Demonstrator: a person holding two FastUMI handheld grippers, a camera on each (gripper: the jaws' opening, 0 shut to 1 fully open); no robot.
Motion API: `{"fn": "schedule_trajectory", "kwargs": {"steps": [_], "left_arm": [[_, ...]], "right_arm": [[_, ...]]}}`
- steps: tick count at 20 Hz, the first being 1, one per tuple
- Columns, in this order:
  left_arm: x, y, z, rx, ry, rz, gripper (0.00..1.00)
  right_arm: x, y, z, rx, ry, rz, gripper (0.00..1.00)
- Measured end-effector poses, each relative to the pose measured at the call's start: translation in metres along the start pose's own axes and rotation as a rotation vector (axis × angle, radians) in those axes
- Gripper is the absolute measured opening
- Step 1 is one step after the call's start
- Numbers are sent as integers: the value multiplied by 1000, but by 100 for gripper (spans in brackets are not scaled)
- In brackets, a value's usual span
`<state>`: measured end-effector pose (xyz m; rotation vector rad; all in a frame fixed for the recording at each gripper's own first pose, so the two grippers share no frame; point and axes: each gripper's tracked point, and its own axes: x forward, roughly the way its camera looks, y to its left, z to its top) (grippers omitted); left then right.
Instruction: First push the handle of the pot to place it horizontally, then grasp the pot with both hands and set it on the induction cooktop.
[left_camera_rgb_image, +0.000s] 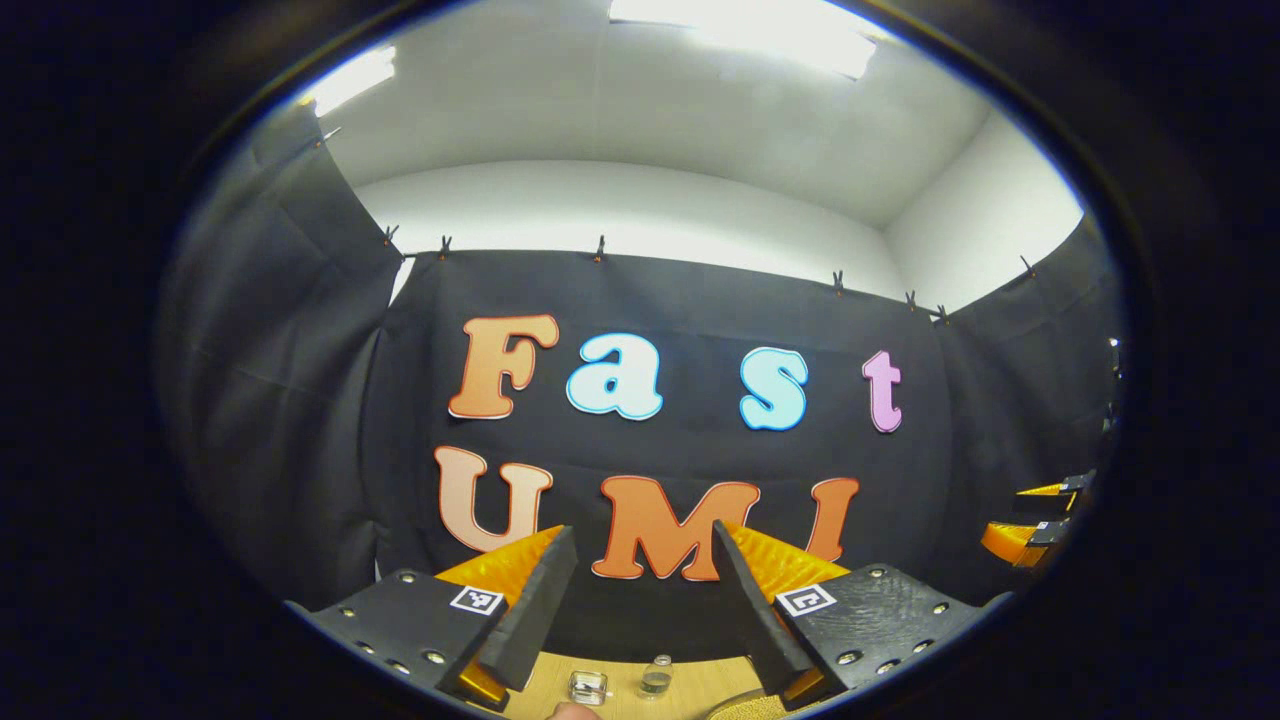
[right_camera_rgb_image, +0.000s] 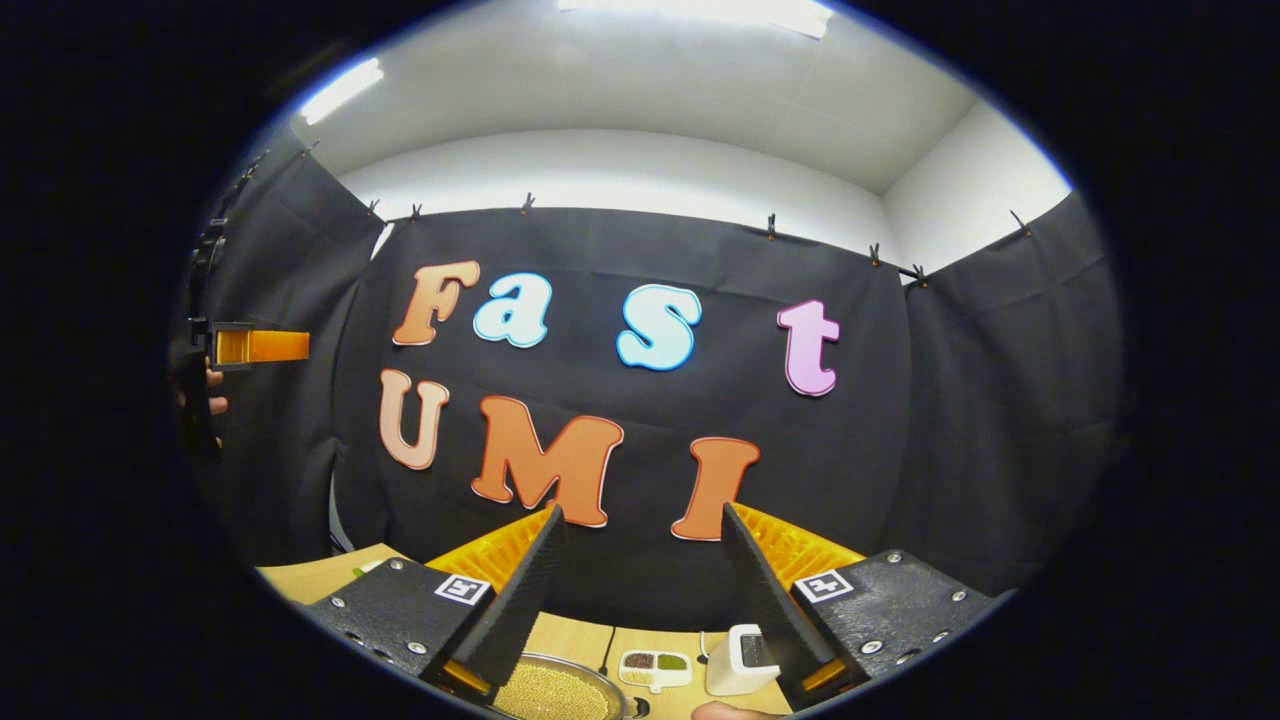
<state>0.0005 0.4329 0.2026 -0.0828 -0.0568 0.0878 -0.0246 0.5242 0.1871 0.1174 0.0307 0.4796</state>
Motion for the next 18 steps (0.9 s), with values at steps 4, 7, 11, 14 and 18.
{"fn": "schedule_trajectory", "kwargs": {"steps": [4,7,11,14,18], "left_arm": [[-4,28,36,8,-41,46,82],[-12,42,59,8,-66,71,81],[-22,79,82,37,-155,170,81],[-31,85,88,3,-197,175,81],[-29,87,84,20,-197,175,81]], "right_arm": [[-6,-16,26,30,-8,21,95],[-14,-42,46,10,-22,-36,97],[-34,-51,63,35,-20,-30,95],[-47,-53,78,73,-38,-12,95],[-60,-67,93,55,-71,-59,95]]}}
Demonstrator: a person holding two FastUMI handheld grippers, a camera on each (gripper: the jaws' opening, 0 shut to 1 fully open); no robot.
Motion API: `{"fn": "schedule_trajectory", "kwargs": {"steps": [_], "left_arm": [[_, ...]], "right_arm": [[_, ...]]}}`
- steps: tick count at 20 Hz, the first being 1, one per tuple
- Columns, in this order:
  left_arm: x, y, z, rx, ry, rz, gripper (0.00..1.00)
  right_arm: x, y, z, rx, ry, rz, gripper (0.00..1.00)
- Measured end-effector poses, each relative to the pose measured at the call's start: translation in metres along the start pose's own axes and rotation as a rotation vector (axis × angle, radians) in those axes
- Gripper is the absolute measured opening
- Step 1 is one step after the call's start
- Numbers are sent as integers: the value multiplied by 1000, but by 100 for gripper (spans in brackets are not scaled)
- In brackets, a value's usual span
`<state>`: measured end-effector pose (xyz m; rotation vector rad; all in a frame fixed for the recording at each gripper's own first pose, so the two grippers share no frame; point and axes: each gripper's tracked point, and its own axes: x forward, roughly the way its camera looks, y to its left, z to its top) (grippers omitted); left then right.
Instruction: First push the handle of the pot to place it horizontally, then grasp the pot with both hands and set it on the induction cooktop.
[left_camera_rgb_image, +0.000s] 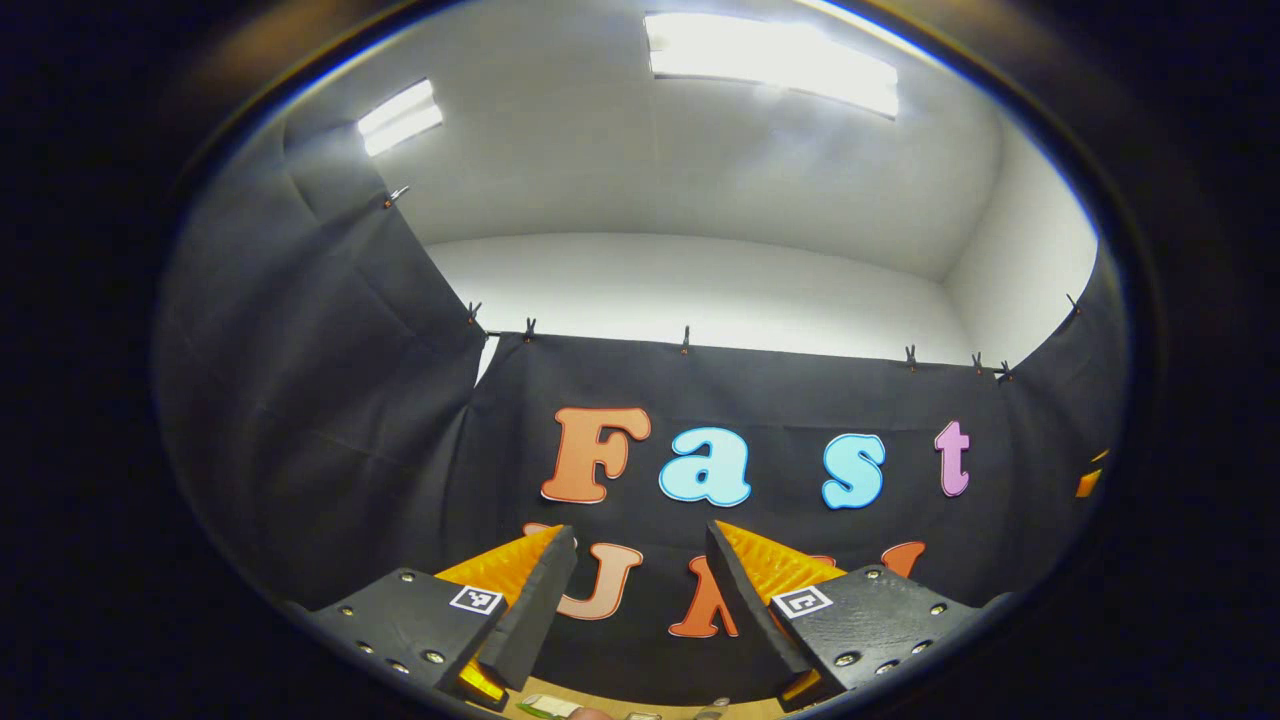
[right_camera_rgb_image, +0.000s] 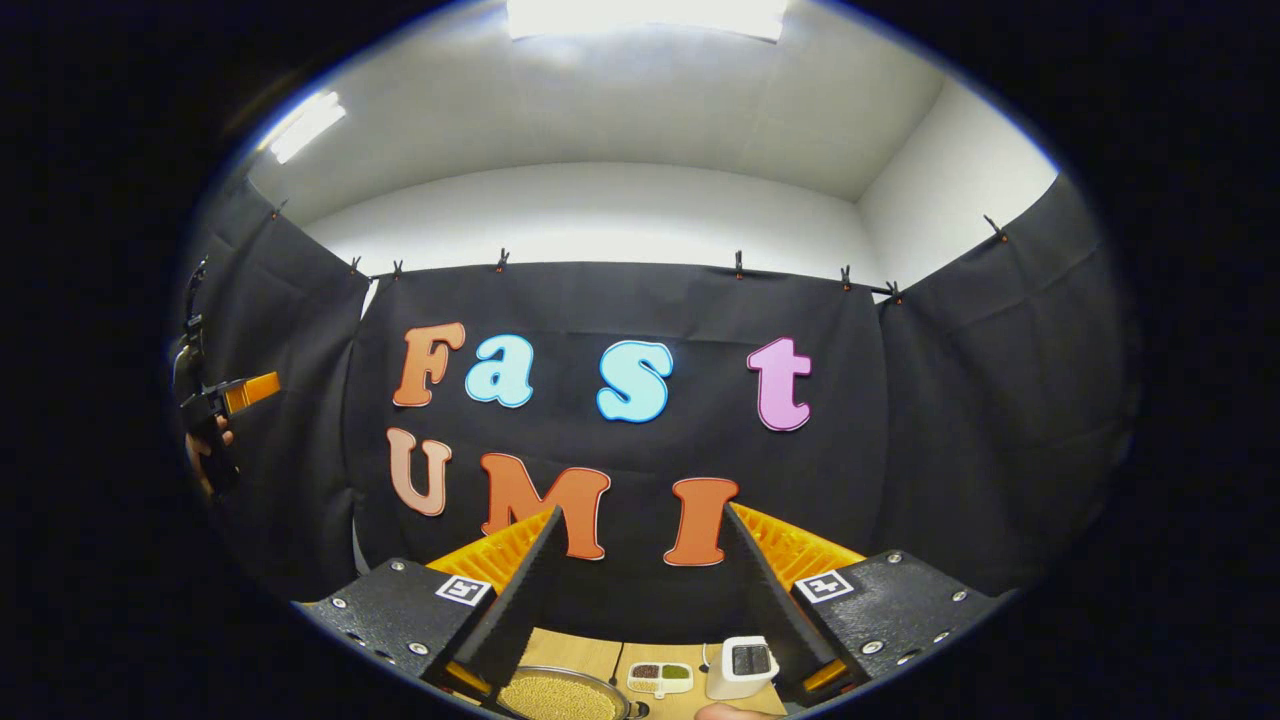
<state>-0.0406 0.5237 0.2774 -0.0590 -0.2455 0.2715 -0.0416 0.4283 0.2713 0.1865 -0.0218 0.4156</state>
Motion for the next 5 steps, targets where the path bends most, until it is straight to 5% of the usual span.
{"fn": "schedule_trajectory", "kwargs": {"steps": [5], "left_arm": [[-1,0,1,2,-7,-11,81]], "right_arm": [[-8,-2,16,-2,-31,-34,97]]}}
